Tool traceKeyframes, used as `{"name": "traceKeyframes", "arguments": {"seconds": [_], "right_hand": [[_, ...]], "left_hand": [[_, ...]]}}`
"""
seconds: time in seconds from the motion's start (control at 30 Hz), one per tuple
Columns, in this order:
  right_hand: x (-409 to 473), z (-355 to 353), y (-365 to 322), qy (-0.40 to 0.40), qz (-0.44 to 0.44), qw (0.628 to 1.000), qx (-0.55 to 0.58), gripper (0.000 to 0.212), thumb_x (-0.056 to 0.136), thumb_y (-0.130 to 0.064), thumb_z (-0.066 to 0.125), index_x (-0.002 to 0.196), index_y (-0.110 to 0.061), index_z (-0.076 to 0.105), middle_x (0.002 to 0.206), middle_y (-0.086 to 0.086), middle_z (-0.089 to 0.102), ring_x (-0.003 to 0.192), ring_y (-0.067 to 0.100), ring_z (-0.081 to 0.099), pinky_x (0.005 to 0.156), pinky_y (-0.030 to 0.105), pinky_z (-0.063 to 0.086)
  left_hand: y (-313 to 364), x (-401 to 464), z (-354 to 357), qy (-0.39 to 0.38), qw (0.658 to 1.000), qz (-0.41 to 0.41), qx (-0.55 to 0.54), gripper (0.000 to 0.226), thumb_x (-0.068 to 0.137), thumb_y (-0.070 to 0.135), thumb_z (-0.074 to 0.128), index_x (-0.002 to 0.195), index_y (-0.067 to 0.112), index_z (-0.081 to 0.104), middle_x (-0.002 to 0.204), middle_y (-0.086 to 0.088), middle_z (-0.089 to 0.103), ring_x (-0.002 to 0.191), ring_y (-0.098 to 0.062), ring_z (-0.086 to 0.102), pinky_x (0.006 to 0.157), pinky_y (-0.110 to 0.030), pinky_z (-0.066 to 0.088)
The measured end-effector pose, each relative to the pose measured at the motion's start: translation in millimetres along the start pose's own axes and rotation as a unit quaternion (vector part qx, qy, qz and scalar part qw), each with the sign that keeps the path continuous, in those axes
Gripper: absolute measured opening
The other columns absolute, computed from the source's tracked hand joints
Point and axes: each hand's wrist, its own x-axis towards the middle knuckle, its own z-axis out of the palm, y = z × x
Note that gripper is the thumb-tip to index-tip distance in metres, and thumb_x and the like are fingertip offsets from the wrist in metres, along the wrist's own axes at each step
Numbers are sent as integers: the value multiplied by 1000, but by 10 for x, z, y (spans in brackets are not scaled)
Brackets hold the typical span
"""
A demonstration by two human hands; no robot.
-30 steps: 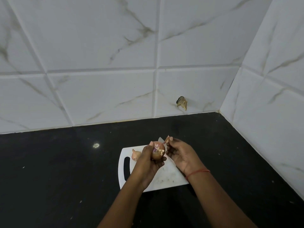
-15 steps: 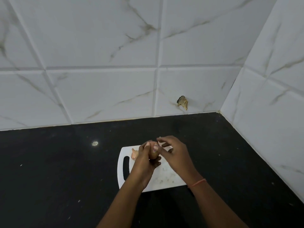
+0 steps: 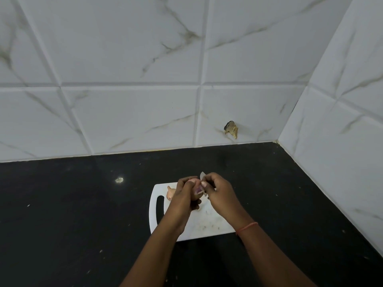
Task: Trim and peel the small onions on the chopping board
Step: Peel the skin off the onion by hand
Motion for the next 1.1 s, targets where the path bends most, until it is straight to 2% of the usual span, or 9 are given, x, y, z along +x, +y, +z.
{"name": "traceKeyframes", "arguments": {"seconds": [0.1, 0.17, 0.23, 0.3, 0.5, 0.6, 0.7, 0.8, 1.1], "right_hand": [[9, -12, 2, -12, 101, 984, 145, 15, 101, -16, 49, 106, -13, 63, 103, 4, 68, 93, 16, 66, 77, 28, 56], [8, -27, -13, -26, 167, 931, 324, 17, 102, -14, 48, 100, -9, 64, 92, 8, 70, 82, 18, 68, 69, 32, 57], [8, -56, -32, -15, 222, 848, 481, 17, 101, -13, 48, 93, -6, 62, 78, 7, 67, 72, 18, 65, 63, 34, 54], [25, -71, -1, 24, 252, 821, 511, 13, 99, -11, 52, 94, -5, 62, 82, 10, 65, 74, 21, 62, 63, 36, 53], [-43, -115, 24, 143, 188, 926, 295, 10, 83, 3, 71, 88, -5, 70, 92, 11, 71, 82, 22, 70, 62, 26, 57], [-28, -115, 15, 117, 142, 953, 239, 23, 90, 4, 58, 89, -13, 74, 100, 6, 72, 90, 18, 70, 73, 30, 60], [-60, -104, -58, 101, 64, 982, 147, 18, 95, -13, 58, 104, -20, 73, 104, -8, 69, 96, 9, 65, 80, 28, 58], [-97, -54, -117, 83, 2, 988, 133, 15, 90, -27, 67, 104, -22, 72, 97, -11, 70, 93, 7, 65, 80, 27, 56], [-110, 13, -160, 78, -38, 993, 85, 6, 93, -18, 64, 98, -21, 65, 94, -6, 68, 92, 7, 65, 72, 10, 51]], "left_hand": [[5, -2, -10, 2, 999, -20, -40, 27, 104, 29, 44, 120, 17, 62, 110, -18, 66, 84, -26, 58, 74, -40, 48], [20, -11, -11, 14, 993, -45, -105, 30, 103, 28, 45, 119, 11, 64, 102, -20, 66, 75, -24, 56, 68, -36, 46], [38, -14, -16, 19, 982, -75, -174, 33, 102, 29, 47, 119, 6, 63, 98, -21, 66, 70, -23, 57, 64, -33, 46], [52, -12, -23, 22, 972, -92, -217, 41, 102, 32, 48, 124, 0, 59, 97, -23, 65, 66, -24, 57, 60, -31, 46], [71, -9, -35, 46, 971, -76, -224, 40, 102, 35, 52, 125, 4, 57, 110, -24, 69, 74, -28, 69, 64, -30, 56], [80, -33, -33, 48, 971, -60, -227, 35, 102, 26, 54, 129, 5, 53, 123, -25, 64, 91, -36, 74, 68, -33, 63], [89, -43, -31, 47, 969, -52, -235, 34, 101, 21, 57, 131, 7, 51, 128, -23, 60, 105, -41, 71, 75, -37, 63], [96, -69, -8, 37, 974, -30, -220, 33, 101, 21, 57, 131, 8, 52, 128, -20, 61, 109, -34, 70, 83, -39, 62], [99, -87, -1, -16, 986, -40, -161, 40, 97, 30, 60, 131, 10, 60, 124, -19, 68, 111, -27, 71, 104, -43, 52]]}}
